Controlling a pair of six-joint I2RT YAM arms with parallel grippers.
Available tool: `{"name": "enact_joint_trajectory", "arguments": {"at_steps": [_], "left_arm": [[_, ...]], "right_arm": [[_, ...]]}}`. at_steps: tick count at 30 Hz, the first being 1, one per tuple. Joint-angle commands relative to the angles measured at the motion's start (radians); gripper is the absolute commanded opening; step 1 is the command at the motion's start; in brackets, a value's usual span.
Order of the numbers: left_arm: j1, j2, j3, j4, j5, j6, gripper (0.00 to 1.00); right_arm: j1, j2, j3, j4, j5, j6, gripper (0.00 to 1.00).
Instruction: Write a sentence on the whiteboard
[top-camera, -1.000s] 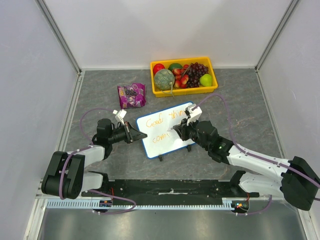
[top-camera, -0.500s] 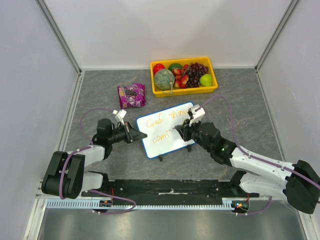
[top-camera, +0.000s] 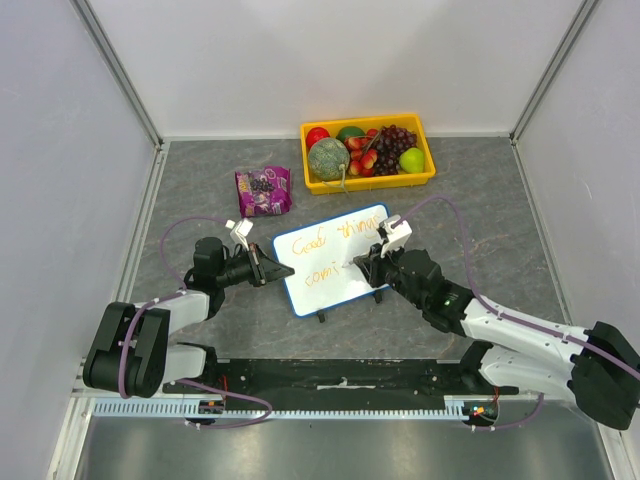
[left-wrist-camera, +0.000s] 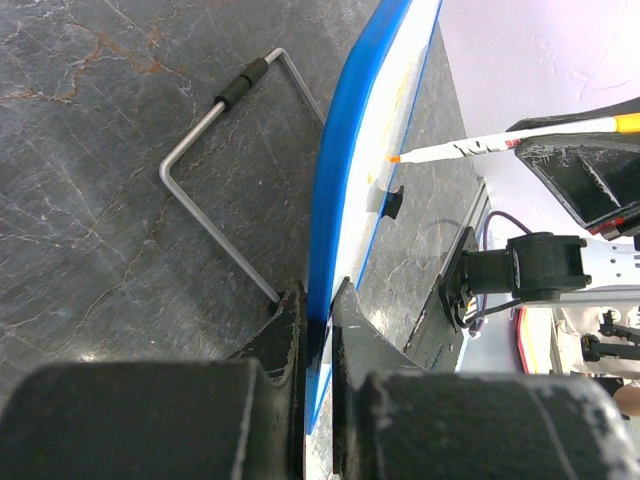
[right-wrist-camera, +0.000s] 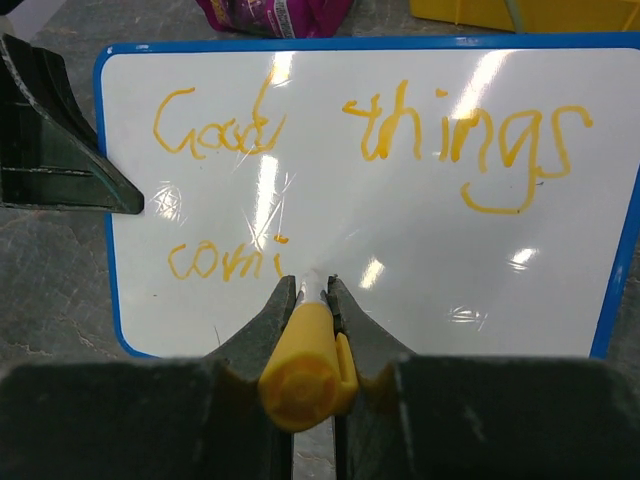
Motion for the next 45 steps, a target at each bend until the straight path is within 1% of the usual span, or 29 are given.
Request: {"name": "enact_joint_trajectory", "arguments": {"at_steps": [1, 6, 12, 19, 25, 32, 38, 45], "left_arm": [[0.014, 0.027, -0.016, -0.087, -0.164, 0.037, 0.02], [0.014, 0.027, -0.016, -0.087, -0.163, 0.035, 0.02], [0.013, 0.027, -0.016, -0.085, -0.163, 0.037, 0.02], [0.013, 0.025, -0.016, -0.088, -0.16, 0.037, 0.02], [0.014, 0.025, -0.016, -0.087, -0.161, 0.035, 0.02], [0.014, 0.027, -0.016, -0.087, -0.16, 0.035, 0.02], [0.013, 0.024, -0.016, -0.087, -0.16, 0.037, 0.02], [0.014, 0.025, -0.016, -0.087, -0.16, 0.035, 0.02]], "right_arm": [[-0.001, 0.007, -0.019, 0.061, 0.02, 0.02, 0.0], [-0.001, -0.009, -0.036, 0.075, 0.026, 0.031, 0.0], [-0.001, 0.013, -0.019, 0.089, 0.04, 0.032, 0.0], [-0.001, 0.01, -0.014, 0.07, 0.058, 0.026, 0.0], [-0.001, -0.002, -0.025, 0.099, 0.054, 0.026, 0.0], [-0.001, 0.034, 0.009, 0.076, 0.041, 0.014, 0.0], [-0.001, 0.004, -0.028, 0.041, 0.061, 0.029, 0.0], [-0.001, -0.019, -0.048, 0.009, 0.026, 0.032, 0.0]]}}
